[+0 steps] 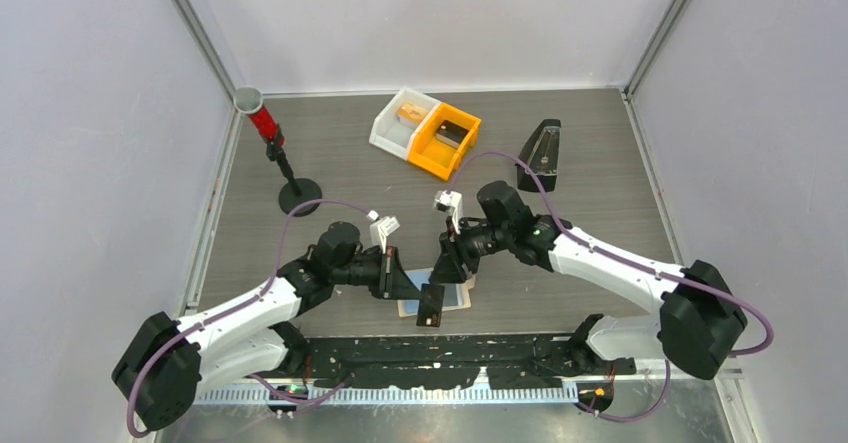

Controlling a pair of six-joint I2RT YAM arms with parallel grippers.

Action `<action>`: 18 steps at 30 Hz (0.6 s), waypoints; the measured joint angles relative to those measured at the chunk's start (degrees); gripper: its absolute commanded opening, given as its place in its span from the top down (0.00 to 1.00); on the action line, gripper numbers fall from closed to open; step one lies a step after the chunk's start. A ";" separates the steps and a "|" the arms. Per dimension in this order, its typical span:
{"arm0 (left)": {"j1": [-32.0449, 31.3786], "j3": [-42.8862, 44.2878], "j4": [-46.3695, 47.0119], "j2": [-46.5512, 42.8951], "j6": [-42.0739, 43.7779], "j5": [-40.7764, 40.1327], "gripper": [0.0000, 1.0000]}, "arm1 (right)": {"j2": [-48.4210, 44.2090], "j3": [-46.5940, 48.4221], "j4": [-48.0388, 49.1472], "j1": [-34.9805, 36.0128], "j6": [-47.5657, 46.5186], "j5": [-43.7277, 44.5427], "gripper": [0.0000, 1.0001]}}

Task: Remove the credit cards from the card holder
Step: Remove the credit card from the card holder.

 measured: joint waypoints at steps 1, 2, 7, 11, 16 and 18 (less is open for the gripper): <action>0.00 0.00 0.48 0.07 -0.02 0.66 1.00 | 0.76 0.17 -0.02 0.00 -0.35 -1.01 0.51; 0.00 0.00 0.96 0.07 -0.04 1.25 1.00 | 1.66 0.31 -0.11 -0.04 -0.74 -2.12 0.52; 0.00 0.00 2.93 0.11 -0.17 3.30 1.00 | 3.82 0.33 -0.94 -0.04 -2.12 -5.90 0.54; 0.00 0.00 3.89 0.68 -0.22 4.22 1.00 | 4.44 0.33 -1.75 -0.04 -3.26 -7.34 0.56; 0.00 0.00 4.79 1.44 -0.24 5.07 1.00 | 5.40 0.31 -2.56 -0.04 -4.07 -7.85 0.62; 0.00 0.00 5.05 1.46 -0.24 5.25 1.00 | 5.42 0.31 -2.86 -0.04 -4.35 -7.87 0.70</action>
